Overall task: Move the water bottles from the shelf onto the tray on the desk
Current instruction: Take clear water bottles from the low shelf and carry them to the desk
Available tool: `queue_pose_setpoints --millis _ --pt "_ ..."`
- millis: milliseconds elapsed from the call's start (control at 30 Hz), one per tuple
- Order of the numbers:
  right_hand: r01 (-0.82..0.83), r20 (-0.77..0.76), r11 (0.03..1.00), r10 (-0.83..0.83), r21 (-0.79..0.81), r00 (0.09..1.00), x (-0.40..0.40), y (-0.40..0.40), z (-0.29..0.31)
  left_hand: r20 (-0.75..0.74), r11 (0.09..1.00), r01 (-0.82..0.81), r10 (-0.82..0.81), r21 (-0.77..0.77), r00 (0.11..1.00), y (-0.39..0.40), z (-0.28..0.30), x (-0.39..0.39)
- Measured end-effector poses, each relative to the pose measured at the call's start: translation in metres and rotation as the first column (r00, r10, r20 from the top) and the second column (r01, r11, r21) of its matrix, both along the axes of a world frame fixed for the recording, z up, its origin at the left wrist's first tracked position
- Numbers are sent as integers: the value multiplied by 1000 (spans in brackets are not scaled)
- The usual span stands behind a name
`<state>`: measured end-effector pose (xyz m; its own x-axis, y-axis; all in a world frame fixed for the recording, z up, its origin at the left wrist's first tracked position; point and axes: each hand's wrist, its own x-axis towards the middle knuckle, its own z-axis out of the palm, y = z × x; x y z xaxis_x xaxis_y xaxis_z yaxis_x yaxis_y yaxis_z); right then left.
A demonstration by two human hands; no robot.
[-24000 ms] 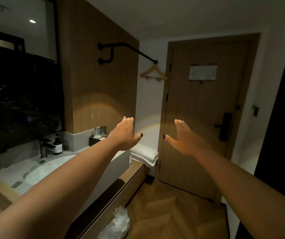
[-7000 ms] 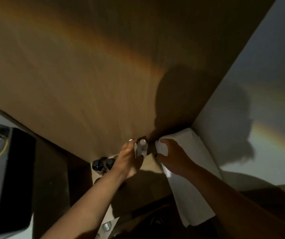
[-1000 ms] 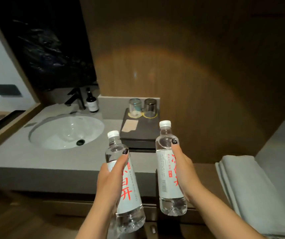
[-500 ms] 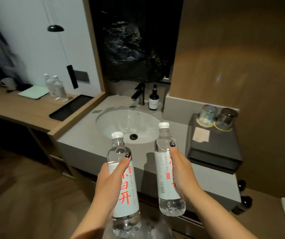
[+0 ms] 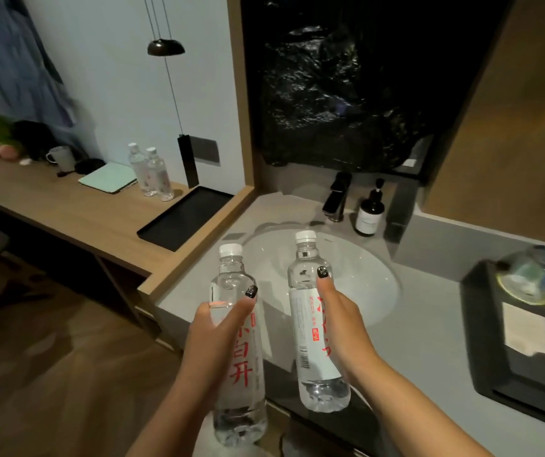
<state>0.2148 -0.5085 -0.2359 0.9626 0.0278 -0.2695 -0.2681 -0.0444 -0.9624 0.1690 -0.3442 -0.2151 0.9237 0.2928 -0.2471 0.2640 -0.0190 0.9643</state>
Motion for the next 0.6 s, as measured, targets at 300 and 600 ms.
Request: queue_pose_setpoints --millis 300,600 --pt "-70 32 997 71 -40 997 62 100 5 2 997 -14 14 -72 1000 98 -6 62" --pt "-19 -19 997 18 -70 1000 113 254 -10 -46 991 78 -84 -108 995 264 -7 133"
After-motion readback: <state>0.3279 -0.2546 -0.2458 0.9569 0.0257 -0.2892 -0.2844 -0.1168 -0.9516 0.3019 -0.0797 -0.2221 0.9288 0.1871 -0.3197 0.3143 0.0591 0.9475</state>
